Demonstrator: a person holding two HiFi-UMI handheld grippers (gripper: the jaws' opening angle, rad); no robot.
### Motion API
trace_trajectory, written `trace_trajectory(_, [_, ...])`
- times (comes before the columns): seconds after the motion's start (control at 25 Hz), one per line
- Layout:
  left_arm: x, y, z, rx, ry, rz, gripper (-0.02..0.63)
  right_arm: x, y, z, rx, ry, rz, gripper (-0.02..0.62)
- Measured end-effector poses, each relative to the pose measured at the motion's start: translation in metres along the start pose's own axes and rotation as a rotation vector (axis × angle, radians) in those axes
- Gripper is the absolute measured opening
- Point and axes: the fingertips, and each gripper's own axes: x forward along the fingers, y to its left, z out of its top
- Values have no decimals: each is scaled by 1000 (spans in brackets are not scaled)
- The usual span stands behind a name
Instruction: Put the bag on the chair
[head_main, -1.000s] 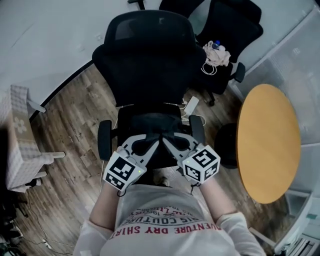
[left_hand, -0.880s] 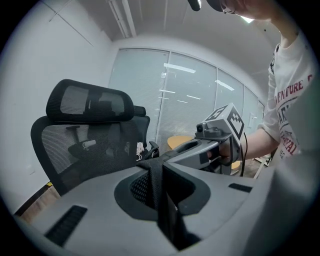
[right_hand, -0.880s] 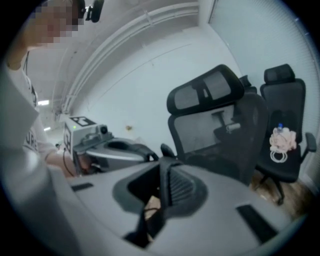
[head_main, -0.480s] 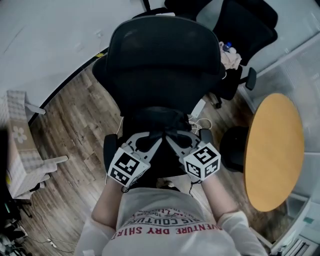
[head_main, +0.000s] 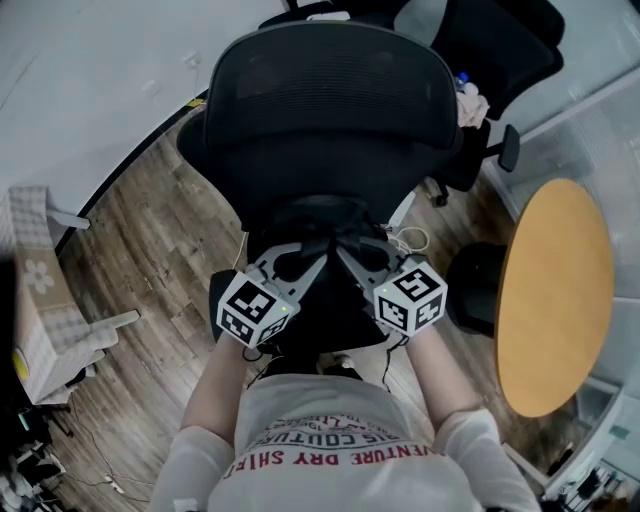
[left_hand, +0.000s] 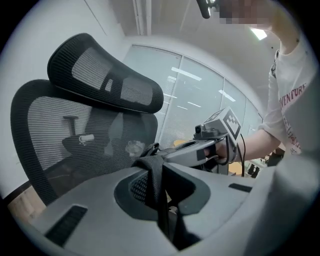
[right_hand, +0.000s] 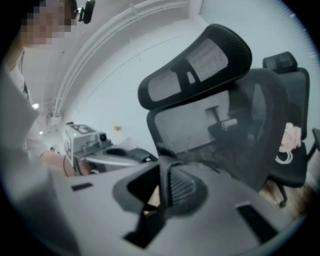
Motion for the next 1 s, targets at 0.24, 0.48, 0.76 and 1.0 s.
trace_trajectory(0.24, [17, 8, -44, 10, 60, -5, 55, 12, -16, -30, -20, 44, -33, 63])
trace_trajectory(0.48, [33, 16, -91, -35, 109, 21, 55, 19, -39, -78, -31, 156, -107, 74])
trace_trajectory(0.76, [51, 17, -128, -63, 178, -5, 55, 21, -58, -104, -5, 235, -180, 96])
trace_trajectory(1.0, [47, 26, -124, -104, 130, 118, 146, 9, -63, -99, 9, 182, -268, 212])
